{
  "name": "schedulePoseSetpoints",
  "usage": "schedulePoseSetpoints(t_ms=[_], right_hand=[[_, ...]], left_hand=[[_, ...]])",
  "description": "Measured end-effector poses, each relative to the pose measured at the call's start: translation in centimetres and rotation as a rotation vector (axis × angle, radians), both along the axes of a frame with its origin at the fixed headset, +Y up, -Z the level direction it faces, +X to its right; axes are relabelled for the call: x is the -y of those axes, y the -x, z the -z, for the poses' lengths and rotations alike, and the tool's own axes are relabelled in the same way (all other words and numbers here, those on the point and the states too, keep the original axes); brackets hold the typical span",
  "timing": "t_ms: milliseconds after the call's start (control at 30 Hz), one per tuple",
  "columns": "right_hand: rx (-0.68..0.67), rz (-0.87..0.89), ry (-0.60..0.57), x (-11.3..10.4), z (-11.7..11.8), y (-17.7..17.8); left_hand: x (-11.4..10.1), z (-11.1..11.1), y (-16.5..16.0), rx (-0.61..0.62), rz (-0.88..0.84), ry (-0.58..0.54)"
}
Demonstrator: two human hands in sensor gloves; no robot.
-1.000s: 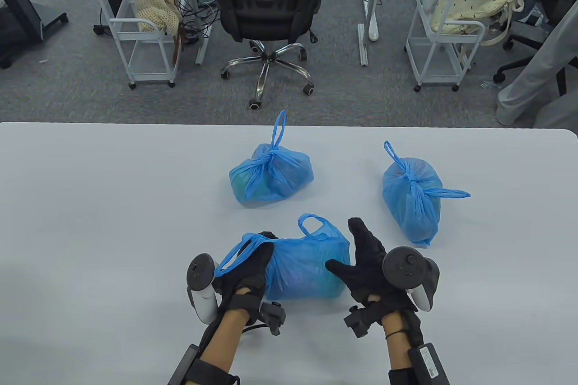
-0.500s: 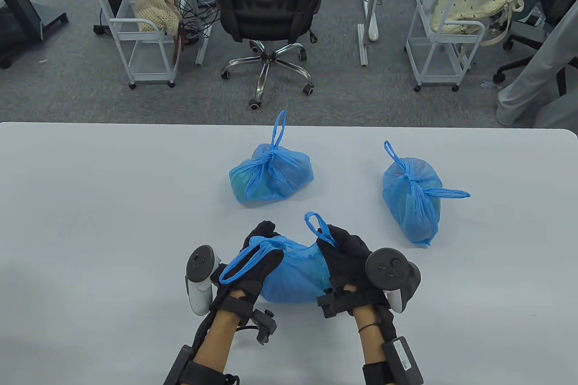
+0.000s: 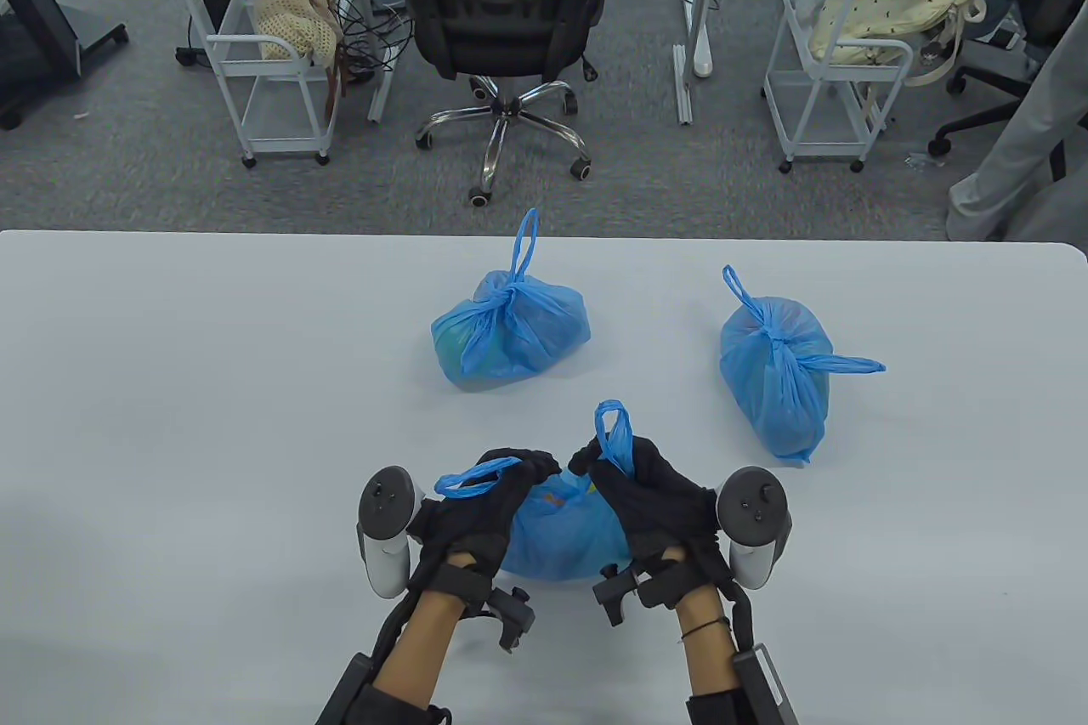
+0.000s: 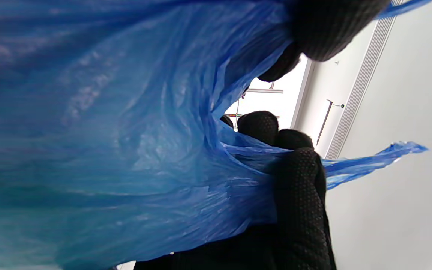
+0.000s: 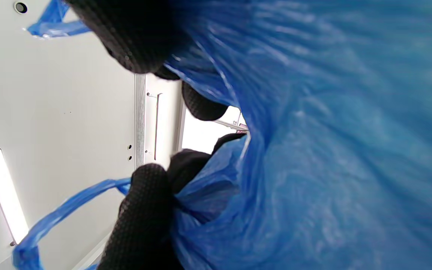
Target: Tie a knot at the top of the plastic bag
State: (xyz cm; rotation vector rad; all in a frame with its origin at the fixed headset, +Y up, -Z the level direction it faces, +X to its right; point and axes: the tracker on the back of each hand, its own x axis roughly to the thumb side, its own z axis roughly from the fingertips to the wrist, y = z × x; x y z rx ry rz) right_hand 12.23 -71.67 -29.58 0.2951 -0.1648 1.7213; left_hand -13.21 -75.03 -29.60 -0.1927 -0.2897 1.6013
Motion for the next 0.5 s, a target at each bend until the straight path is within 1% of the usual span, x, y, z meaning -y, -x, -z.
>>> schedulePoseSetpoints(t_ms=[300, 500], right_hand=[[-0.017, -0.045, 0.005, 0.16, -0.09, 0.35], [-0.027, -0.091, -0.012, 0.1, -0.14, 0.71]], left_hand=[[0.01, -0.02, -0.05, 0.016, -0.032, 0.001], [0.19, 0.09, 0.07, 0.006, -0.124, 0.013]])
